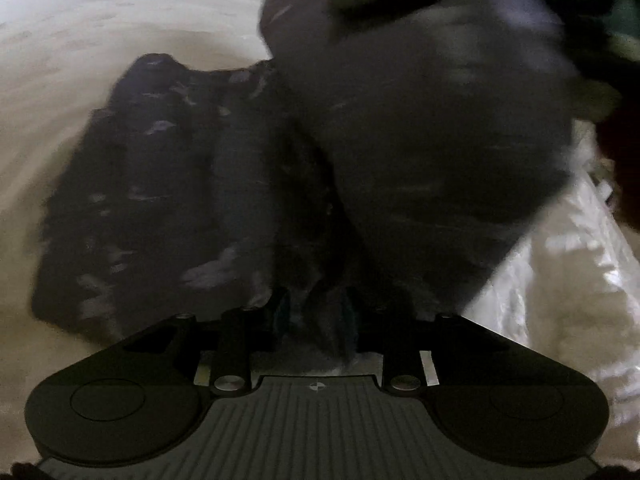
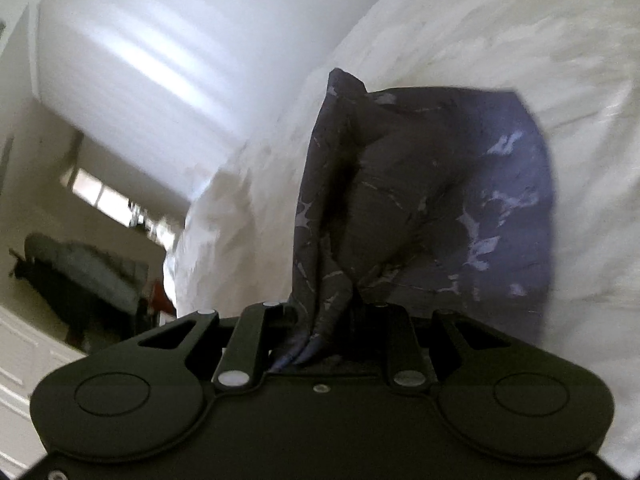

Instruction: Fold large clothes

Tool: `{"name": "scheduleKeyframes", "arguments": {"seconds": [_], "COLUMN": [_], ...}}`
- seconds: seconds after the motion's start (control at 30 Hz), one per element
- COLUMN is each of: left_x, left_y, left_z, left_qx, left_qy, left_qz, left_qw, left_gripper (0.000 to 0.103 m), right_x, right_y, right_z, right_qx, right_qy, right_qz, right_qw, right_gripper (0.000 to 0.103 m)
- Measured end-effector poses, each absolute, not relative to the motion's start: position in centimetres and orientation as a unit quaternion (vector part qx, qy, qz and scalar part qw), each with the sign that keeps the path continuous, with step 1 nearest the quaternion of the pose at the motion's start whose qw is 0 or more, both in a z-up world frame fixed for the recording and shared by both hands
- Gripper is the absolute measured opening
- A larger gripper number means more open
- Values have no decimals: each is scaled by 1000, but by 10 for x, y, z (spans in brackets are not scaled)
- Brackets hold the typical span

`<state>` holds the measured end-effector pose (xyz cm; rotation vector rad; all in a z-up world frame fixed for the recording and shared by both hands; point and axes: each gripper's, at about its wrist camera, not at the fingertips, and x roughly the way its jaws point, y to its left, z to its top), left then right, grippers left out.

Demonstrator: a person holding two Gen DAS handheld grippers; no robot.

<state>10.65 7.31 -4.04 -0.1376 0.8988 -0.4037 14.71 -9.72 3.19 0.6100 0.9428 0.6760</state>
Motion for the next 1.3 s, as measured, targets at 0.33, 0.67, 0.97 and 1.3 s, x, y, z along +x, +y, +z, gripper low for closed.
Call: {"name": "scheduleKeyframes", "arguments": {"seconds": [0.33, 0.67, 0.97, 1.3], "left_x": [80, 65, 91, 126], "left_y": [109, 92, 64, 98], "left_z": [-28, -2, 22, -52], "left_qx": [-54, -20, 14, 1], "left_qy": [416, 363, 282, 369], "left_qz": [-157, -225, -247, -138], "left_qw": [894, 904, 927, 919], "left_gripper": [29, 30, 39, 41], "right_x": [169, 156, 138, 124], "right_y": [2, -22, -119, -142], "right_z": [-18, 6, 48, 16], "right_qx": [234, 255, 238, 150], "right_qy": [505, 454, 357, 360], "right_qz": [358, 429, 367, 277], "right_qw": [750, 738, 825, 878], "right_gripper": [47, 69, 76, 44]}}
